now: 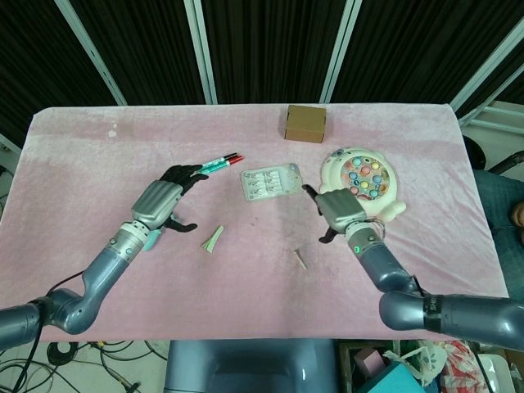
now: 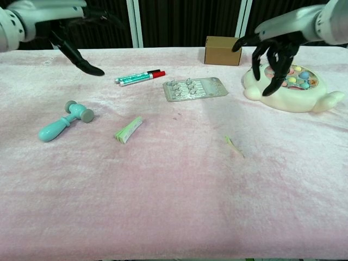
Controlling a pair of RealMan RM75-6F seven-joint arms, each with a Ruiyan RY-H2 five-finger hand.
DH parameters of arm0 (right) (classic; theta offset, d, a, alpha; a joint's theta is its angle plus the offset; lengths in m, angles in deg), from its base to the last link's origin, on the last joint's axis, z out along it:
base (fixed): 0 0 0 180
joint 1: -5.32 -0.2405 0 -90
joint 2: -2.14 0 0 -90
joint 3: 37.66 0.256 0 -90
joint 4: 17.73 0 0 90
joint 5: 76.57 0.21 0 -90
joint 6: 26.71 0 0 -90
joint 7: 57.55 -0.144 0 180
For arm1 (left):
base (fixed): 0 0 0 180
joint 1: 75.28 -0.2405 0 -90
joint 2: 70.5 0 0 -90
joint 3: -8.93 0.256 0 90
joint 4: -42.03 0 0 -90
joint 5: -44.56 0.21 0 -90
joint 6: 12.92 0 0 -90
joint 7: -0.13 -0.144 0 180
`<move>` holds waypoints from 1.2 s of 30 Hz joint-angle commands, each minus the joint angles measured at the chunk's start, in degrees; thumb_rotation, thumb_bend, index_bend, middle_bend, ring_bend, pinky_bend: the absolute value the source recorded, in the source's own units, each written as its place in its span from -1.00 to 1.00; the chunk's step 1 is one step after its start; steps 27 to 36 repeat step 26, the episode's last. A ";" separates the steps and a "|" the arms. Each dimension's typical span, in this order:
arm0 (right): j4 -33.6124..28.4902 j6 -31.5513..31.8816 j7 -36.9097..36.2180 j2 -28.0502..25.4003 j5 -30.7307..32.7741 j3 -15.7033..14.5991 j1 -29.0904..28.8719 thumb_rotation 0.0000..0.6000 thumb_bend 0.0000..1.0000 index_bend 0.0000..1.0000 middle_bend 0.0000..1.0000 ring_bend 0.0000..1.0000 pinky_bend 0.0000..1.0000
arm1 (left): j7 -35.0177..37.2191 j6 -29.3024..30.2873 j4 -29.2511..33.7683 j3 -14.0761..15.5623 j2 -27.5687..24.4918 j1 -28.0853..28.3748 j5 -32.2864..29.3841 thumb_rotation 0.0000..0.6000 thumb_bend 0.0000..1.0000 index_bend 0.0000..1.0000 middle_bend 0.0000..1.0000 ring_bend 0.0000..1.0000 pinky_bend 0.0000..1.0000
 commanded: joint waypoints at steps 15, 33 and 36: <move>6.06 30.29 -20.07 -7.57 -34.72 -10.88 35.18 1.00 -0.92 -0.96 -0.48 -0.14 -0.39 | -5.96 29.07 3.05 12.79 -9.15 -24.96 14.84 1.00 -0.67 -0.70 -0.91 -1.00 -1.00; 11.67 50.11 -16.47 3.56 -49.39 -13.07 52.66 1.00 -0.91 -0.98 -0.53 -0.21 -0.39 | 1.99 34.57 -3.22 14.52 -7.06 -33.82 16.79 1.00 -0.67 -0.69 -0.96 -1.00 -1.00; 11.67 50.11 -16.47 3.56 -49.39 -13.07 52.66 1.00 -0.91 -0.98 -0.53 -0.21 -0.39 | 1.99 34.57 -3.22 14.52 -7.06 -33.82 16.79 1.00 -0.67 -0.69 -0.96 -1.00 -1.00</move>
